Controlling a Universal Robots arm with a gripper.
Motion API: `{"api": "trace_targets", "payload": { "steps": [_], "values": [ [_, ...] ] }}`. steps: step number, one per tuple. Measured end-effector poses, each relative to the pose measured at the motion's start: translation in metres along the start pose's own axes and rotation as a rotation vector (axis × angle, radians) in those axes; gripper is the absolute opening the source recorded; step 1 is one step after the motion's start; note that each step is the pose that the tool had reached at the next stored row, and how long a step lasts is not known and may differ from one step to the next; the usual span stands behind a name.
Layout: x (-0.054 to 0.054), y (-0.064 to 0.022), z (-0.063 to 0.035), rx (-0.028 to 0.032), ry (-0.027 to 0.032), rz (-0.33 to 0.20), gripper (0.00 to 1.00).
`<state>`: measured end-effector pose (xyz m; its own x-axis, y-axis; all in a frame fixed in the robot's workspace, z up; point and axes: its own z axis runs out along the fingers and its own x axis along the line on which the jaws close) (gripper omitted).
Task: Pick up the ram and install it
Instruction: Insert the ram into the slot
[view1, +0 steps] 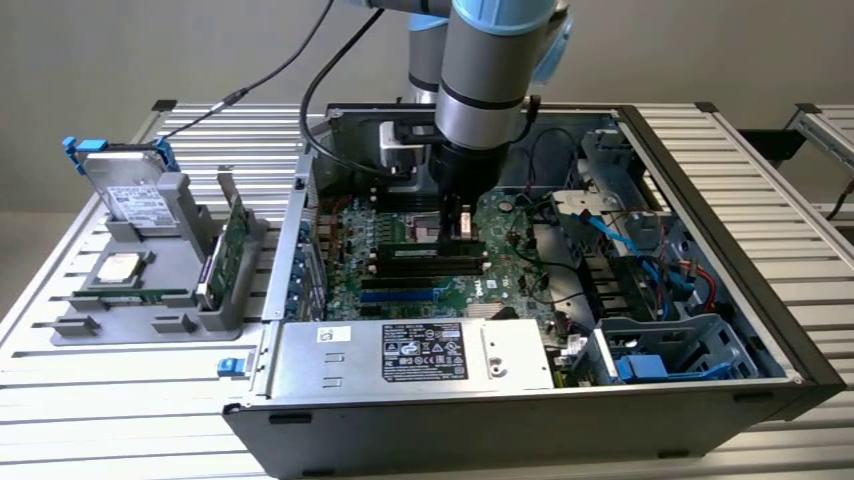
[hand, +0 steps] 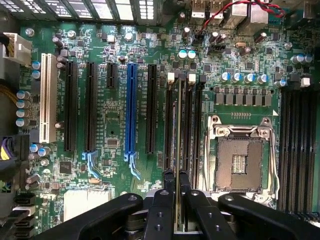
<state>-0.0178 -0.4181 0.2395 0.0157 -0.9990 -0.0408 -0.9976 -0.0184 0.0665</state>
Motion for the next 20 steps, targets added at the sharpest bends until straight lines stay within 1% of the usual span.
{"api": "trace_targets", "payload": {
  "steps": [4, 9, 11, 14, 18, 20],
  "values": [
    [0.0, -0.0001, 0.0022, -0.0009, 0.004, 0.0, 0.14],
    [0.0, -0.0005, 0.0082, -0.0017, 0.0077, 0.001, 0.14],
    [0.0, -0.0005, 0.0087, -0.003, 0.0096, 0.001, 0.14],
    [0.0, -0.0006, 0.009, -0.0038, 0.0104, 0.001, 0.14],
    [0.0, -0.0008, 0.0111, -0.0057, 0.0167, 0.001, 0.14],
    [0.0, -0.0007, 0.0113, -0.0063, 0.0181, 0.002, 0.14]
  ]
}}
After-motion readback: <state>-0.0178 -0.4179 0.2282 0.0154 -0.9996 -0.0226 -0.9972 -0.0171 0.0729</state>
